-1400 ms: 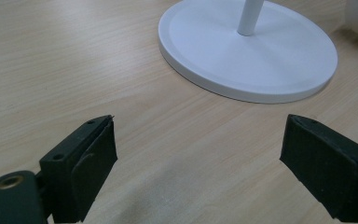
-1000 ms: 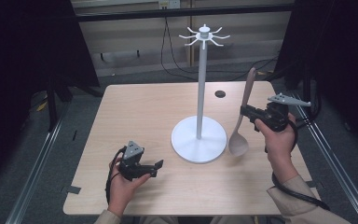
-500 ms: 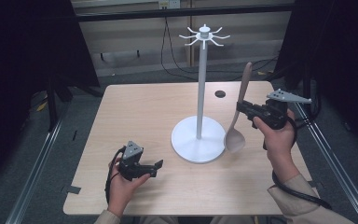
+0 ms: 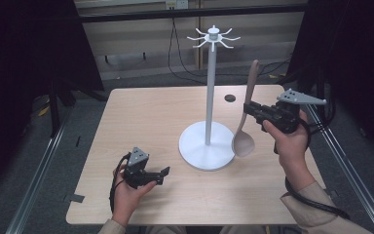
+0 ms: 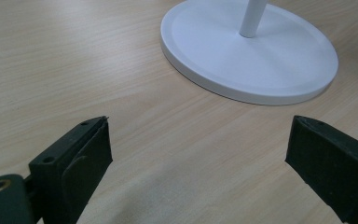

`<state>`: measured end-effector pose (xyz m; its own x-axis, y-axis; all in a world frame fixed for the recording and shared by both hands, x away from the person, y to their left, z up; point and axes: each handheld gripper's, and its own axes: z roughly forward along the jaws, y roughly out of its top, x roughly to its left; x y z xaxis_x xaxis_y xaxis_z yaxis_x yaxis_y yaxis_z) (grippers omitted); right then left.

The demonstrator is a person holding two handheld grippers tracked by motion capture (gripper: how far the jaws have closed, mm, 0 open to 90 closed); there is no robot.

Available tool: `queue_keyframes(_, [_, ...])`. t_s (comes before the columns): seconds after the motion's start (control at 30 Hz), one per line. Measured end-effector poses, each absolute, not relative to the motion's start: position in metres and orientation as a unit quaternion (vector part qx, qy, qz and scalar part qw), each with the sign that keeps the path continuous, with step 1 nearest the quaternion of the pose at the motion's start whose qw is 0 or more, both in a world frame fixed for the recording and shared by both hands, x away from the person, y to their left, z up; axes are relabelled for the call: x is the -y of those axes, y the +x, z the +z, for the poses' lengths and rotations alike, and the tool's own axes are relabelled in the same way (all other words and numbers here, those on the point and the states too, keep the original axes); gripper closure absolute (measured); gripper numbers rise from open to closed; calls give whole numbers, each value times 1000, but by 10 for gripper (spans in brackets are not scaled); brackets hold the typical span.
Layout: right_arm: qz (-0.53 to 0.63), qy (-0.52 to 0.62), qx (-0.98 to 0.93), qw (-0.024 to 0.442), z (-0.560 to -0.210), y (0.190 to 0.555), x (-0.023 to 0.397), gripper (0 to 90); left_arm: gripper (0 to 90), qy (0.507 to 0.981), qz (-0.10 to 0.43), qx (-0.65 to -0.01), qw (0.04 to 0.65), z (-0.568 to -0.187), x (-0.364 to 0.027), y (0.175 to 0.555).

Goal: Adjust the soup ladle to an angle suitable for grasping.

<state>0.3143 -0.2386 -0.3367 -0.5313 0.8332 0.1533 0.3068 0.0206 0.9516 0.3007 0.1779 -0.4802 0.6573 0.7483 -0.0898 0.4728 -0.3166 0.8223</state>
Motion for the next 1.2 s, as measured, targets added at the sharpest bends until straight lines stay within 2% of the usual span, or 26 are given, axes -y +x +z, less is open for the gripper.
queue_keyframes(0.7, [562, 394, -680, 257, -299, 296, 213, 779, 67, 793, 158, -388, 442, -479, -178, 300])
queue_keyframes(1.2, [563, 379, -689, 253, -283, 301, 191, 779, 69, 789, 158, -390, 447, -478, -180, 300])
